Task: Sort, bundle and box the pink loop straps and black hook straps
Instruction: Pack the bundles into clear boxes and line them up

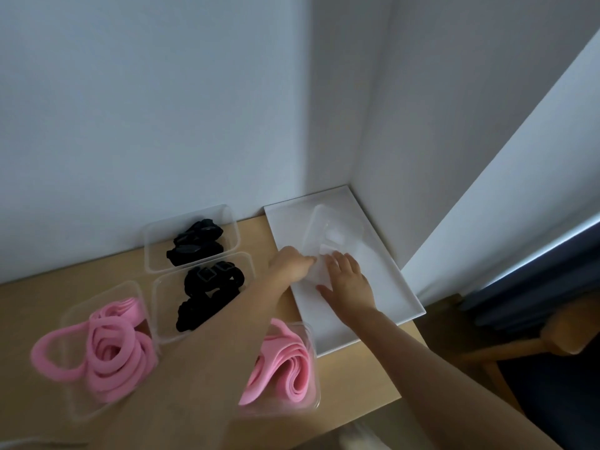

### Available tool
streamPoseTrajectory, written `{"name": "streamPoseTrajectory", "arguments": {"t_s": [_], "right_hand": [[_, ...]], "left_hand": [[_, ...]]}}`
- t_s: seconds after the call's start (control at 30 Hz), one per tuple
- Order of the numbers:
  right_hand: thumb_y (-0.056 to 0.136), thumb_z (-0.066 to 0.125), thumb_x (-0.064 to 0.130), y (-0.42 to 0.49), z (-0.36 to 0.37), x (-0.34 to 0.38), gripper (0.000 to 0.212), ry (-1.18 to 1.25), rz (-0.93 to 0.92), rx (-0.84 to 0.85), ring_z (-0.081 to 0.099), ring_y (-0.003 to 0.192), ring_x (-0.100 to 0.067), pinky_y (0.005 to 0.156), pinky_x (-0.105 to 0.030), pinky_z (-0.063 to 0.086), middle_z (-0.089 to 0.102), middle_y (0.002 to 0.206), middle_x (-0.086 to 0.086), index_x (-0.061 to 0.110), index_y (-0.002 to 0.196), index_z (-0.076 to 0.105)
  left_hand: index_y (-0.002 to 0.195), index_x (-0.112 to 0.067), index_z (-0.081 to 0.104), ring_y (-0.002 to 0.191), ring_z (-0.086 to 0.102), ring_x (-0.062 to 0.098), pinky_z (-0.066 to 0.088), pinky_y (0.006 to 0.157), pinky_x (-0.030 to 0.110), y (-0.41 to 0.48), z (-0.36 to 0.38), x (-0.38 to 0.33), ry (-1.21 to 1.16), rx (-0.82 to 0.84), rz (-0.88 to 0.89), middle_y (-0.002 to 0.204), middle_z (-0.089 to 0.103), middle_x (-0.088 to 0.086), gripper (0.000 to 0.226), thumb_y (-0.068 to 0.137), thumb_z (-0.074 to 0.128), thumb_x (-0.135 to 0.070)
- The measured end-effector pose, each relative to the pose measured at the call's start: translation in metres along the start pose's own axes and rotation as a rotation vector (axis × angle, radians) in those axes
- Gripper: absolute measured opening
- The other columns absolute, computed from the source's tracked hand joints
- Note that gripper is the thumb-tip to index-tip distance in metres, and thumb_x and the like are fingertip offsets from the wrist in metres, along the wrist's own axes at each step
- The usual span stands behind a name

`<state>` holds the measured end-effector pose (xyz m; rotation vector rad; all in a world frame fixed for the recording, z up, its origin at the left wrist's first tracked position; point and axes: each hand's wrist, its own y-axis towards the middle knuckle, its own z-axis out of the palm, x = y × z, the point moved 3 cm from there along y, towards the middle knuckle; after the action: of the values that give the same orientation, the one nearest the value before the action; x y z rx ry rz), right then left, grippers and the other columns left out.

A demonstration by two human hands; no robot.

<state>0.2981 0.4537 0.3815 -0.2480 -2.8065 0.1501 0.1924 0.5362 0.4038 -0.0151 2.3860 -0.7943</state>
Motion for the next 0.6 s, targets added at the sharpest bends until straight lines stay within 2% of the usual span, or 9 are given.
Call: {"name": "streamPoseTrajectory", "arguments": {"t_s": [0.07, 0.13, 0.23, 0.3, 0.33, 0.37, 0.43, 0.5, 0.6], "right_hand": [[0.079, 0.073, 0.019, 0.001, -0.01, 0.006, 0.062, 0.007, -0.047, -0.11, 0.046, 0.127, -0.035, 0.088, -0.045, 0.053, 0.049, 0.138, -0.013, 0.004, 0.133, 0.047], [0.067, 0.079, 0.005, 0.0, -0.021, 0.009, 0.054, 0.028, -0.086, -0.306, 0.065, 0.101, -0.037, 0.066, -0.043, 0.059, 0.065, 0.114, -0.016, -0.001, 0.118, 0.06], [0.092, 0.051, 0.009, -0.005, -0.055, 0.024, 0.03, 0.269, -0.02, -0.4, 0.062, 0.083, -0.037, 0.063, -0.039, 0.046, 0.064, 0.096, -0.015, 0.002, 0.122, 0.049], [0.099, 0.039, 0.017, -0.01, -0.071, 0.03, 0.015, 0.582, 0.03, -0.44, 0.054, 0.066, -0.034, 0.056, -0.039, 0.039, 0.056, 0.076, -0.008, 0.005, 0.108, 0.04], [0.099, 0.039, 0.02, -0.014, -0.081, 0.035, 0.011, 0.753, 0.047, -0.466, 0.055, 0.065, -0.032, 0.054, -0.043, 0.044, 0.052, 0.073, -0.004, 0.009, 0.1, 0.036], [0.099, 0.039, 0.021, -0.019, -0.089, 0.041, 0.01, 0.89, 0.065, -0.49, 0.059, 0.071, -0.031, 0.055, -0.046, 0.05, 0.052, 0.077, -0.001, 0.013, 0.095, 0.034], [0.098, 0.04, 0.015, -0.025, -0.099, 0.055, 0.008, 1.105, 0.085, -0.488, 0.066, 0.085, -0.024, 0.056, -0.042, 0.057, 0.055, 0.092, -0.004, 0.015, 0.092, 0.036], [0.098, 0.039, 0.01, -0.032, -0.105, 0.071, 0.009, 1.283, 0.057, -0.425, 0.07, 0.084, -0.019, 0.049, -0.034, 0.055, 0.061, 0.099, -0.007, 0.017, 0.092, 0.041], [0.099, 0.037, 0.012, -0.043, -0.105, 0.092, 0.009, 1.425, 0.039, -0.263, 0.071, 0.08, -0.022, 0.048, -0.03, 0.052, 0.067, 0.097, -0.01, 0.014, 0.103, 0.045]], "left_hand": [[0.079, -0.012, 0.059, 0.08, 0.058, 0.021, 0.043, 0.07, 0.028, -0.008, -0.004, -0.004, -0.277, 0.007, 0.054, 0.084, 0.06, 0.005, 0.024, 0.089, 0.058, -0.034], [0.083, -0.015, 0.061, 0.076, 0.056, 0.016, 0.043, 0.07, 0.028, -0.017, -0.012, -0.009, -0.499, 0.026, 0.067, 0.084, 0.061, 0.003, 0.035, 0.09, 0.052, -0.048], [0.079, -0.016, 0.064, 0.076, 0.055, 0.013, 0.041, 0.073, 0.032, -0.025, -0.028, -0.005, -0.89, 0.047, 0.051, 0.079, 0.062, -0.002, 0.054, 0.089, 0.038, -0.063], [0.09, -0.016, 0.064, 0.084, 0.055, 0.015, 0.04, 0.074, 0.03, -0.026, -0.043, 0.004, -0.952, -0.082, 0.058, 0.084, 0.061, -0.004, 0.041, 0.091, 0.046, -0.053], [0.101, -0.015, 0.061, 0.09, 0.055, 0.016, 0.04, 0.074, 0.028, -0.029, -0.049, 0.009, -0.901, -0.163, 0.063, 0.089, 0.06, -0.005, 0.032, 0.09, 0.054, -0.045], [0.112, -0.013, 0.057, 0.097, 0.055, 0.017, 0.041, 0.076, 0.027, -0.032, -0.055, 0.015, -0.856, -0.223, 0.071, 0.099, 0.06, -0.004, 0.034, 0.088, 0.061, -0.037], [0.121, -0.013, 0.048, 0.101, 0.052, 0.017, 0.04, 0.081, 0.028, -0.039, -0.065, 0.025, -0.865, -0.242, 0.084, 0.116, 0.055, -0.002, 0.041, 0.087, 0.065, -0.03], [0.114, -0.011, 0.051, 0.092, 0.057, 0.016, 0.044, 0.077, 0.027, -0.052, -0.074, 0.036, -1.026, -0.133, 0.099, 0.112, 0.059, 0.003, 0.031, 0.09, 0.061, -0.026], [0.103, -0.011, 0.057, 0.074, 0.066, 0.014, 0.054, 0.065, 0.024, -0.074, -0.09, 0.057, -1.306, 0.008, 0.193, 0.087, 0.068, 0.004, 0.012, 0.094, 0.05, -0.012]]}}
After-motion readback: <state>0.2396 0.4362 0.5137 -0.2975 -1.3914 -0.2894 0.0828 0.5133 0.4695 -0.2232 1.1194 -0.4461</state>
